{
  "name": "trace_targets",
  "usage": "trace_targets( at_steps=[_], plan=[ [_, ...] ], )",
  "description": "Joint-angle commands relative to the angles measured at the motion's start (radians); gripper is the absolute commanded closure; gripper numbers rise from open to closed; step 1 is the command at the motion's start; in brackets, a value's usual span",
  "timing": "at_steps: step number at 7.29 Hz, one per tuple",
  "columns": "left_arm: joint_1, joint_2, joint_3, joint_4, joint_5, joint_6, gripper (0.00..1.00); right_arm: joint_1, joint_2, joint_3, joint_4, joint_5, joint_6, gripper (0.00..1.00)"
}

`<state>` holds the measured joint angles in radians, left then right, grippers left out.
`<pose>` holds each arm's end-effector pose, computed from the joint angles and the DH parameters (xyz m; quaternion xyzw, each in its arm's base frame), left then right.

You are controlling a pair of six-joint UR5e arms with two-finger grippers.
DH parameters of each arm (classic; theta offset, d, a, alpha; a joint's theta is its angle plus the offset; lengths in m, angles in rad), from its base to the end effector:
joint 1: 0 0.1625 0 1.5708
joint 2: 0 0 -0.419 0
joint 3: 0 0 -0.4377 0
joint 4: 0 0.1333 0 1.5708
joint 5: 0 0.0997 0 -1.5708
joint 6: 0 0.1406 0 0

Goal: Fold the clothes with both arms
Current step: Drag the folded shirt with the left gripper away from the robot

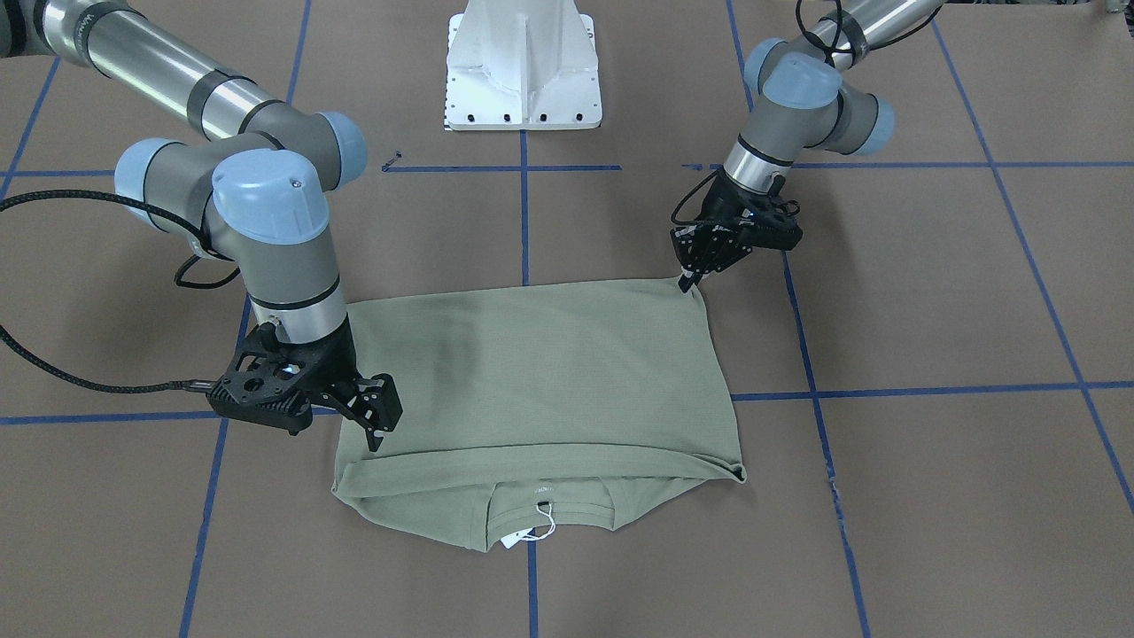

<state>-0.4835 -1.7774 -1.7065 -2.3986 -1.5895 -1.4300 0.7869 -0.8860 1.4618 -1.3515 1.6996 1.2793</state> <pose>0.5294 -0.4256 0.3887 0.1622 0.5279 -0.1371 0.8223 -0.4843 -0.6490 0.2752 0.1475 -0.3620 0.2014 0.8981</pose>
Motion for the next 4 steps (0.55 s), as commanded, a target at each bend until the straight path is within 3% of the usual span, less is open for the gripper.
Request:
trace_targets(
  at_steps=[1,3,4],
  plan=[
    [-0.102,0.035,0.011,-0.004,-0.003,0.205,1.00,0.000,-0.001,0.000,0.000,0.000,0.000,0.00],
    [-0.270,0.020,0.118,-0.005,-0.012,0.397,1.00,-0.002,-0.002,0.000,0.000,-0.002,0.003,0.00],
    [-0.358,-0.038,0.201,-0.001,-0.013,0.477,1.00,-0.003,-0.002,0.000,0.000,-0.002,0.008,0.00]
  ],
)
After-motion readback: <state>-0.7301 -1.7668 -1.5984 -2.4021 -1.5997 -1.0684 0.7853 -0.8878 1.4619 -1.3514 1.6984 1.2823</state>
